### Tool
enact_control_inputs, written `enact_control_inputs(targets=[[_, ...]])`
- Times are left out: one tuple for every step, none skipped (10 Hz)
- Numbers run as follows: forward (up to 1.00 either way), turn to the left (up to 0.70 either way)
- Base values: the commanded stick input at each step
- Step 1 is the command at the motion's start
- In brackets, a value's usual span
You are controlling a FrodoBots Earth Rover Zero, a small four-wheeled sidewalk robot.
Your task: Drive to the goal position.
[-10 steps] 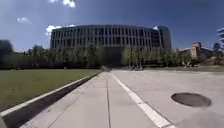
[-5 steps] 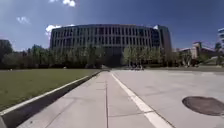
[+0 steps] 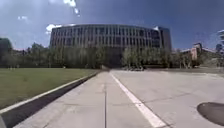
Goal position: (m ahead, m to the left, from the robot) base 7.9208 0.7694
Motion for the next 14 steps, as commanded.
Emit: enact_control_inputs(targets=[[0.70,0.01],[0.70,0.01],[0.70,0.01],[0.70,0.01],[0.70,0.01],[0.70,0.01],[0.70,0.01],[0.70,0.01],[0.70,0.01],[0.70,0.01],[0.70,0.01],[0.70,0.01],[0.70,0.01],[0.70,0.01]])
